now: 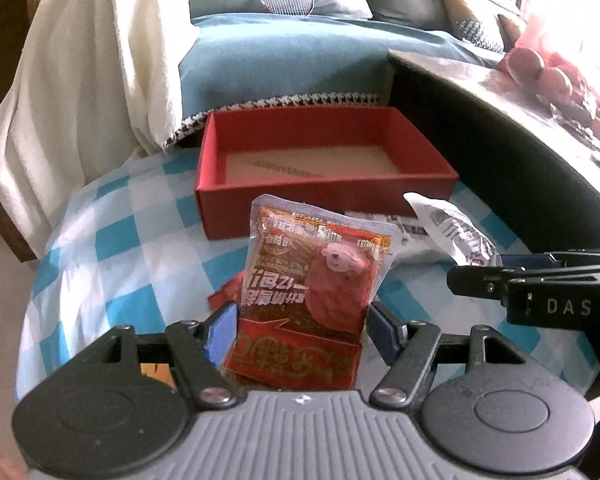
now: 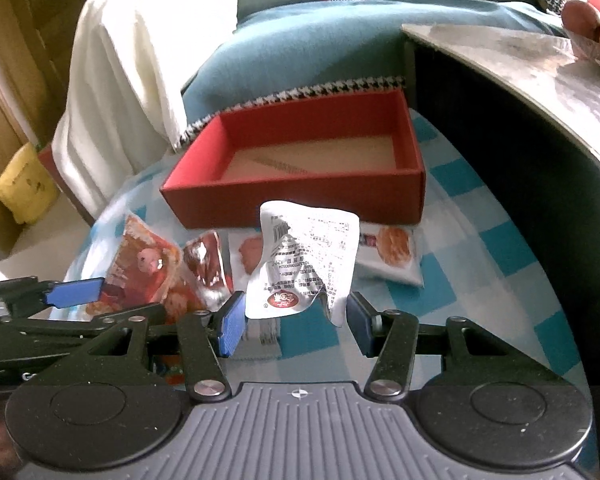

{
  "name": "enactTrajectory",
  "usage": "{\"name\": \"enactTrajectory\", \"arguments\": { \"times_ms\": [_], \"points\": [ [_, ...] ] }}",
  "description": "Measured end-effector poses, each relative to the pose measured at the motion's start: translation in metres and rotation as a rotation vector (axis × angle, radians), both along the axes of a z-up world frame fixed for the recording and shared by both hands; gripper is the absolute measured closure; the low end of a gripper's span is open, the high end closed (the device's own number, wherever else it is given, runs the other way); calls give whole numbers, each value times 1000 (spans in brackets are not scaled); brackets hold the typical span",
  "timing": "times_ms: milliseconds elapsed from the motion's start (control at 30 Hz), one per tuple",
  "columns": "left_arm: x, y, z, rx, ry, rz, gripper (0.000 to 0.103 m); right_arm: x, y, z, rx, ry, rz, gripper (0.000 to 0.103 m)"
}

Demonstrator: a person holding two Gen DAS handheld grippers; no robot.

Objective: Organize snacks
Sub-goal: 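Carry both snacks over the red box and open both grippers to drop them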

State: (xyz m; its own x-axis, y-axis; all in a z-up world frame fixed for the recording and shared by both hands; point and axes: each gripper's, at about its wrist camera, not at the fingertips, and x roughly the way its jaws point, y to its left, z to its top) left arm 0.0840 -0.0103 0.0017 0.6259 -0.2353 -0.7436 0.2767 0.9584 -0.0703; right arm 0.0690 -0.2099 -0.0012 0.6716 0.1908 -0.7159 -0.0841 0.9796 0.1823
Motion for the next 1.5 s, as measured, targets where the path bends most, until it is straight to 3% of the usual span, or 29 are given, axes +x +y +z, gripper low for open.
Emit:
{"name": "enactTrajectory", "arguments": {
  "times_ms": [400,933,1500],
  "points": [
    [40,-12,9,10,-57,22,40,28,-5,18,6,-71,-19,42],
    [116,-33,18,20,-129,54,40,96,-5,32,-56,-143,-55,42],
    [176,-55,-13,74,-95,58,40,159,-11,13,-119,-117,-97,42]
  ]
}}
